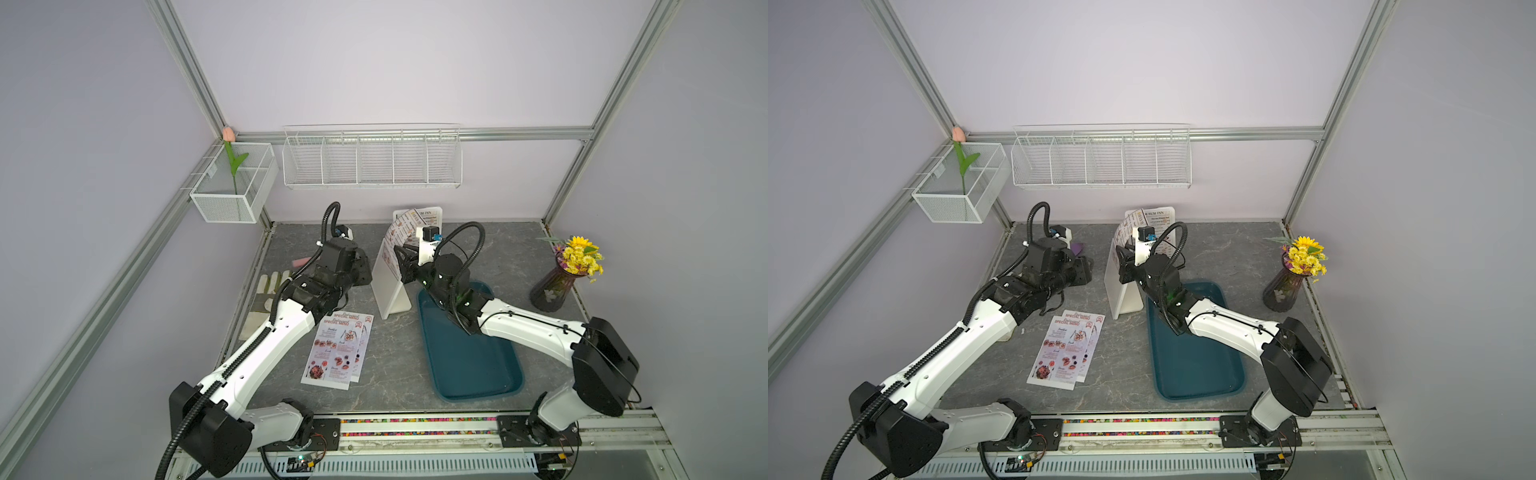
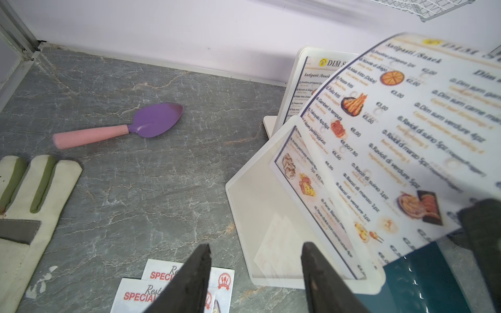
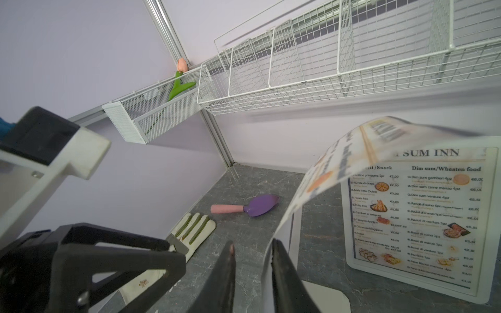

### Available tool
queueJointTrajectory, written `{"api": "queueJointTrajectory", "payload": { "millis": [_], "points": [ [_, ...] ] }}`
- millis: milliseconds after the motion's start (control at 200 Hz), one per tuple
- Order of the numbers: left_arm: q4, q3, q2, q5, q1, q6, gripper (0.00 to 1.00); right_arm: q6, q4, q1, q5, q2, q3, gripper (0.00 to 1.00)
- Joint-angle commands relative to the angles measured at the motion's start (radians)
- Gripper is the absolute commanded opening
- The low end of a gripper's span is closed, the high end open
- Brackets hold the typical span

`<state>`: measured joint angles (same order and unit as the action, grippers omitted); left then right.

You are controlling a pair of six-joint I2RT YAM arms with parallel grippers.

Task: Replace the menus in the menu holders
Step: Insert the menu into the menu holder.

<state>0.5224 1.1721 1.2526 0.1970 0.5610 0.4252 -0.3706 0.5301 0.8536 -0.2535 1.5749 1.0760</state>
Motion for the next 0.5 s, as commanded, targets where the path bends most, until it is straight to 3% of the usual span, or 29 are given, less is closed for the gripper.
{"api": "queueJointTrajectory", "payload": {
  "millis": [0, 495],
  "points": [
    [-0.018, -0.006, -0.004, 0.002, -0.005, 0.007, 0.56, 0.001, -0.073, 0.005, 0.029, -0.049, 0.001, 0.24],
    [-0.014, -0.008, -0.010, 0.010, -0.005, 0.006, 0.56, 0.023, -0.168, 0.003, 0.002, -0.016, 0.057, 0.08]
  ]
}}
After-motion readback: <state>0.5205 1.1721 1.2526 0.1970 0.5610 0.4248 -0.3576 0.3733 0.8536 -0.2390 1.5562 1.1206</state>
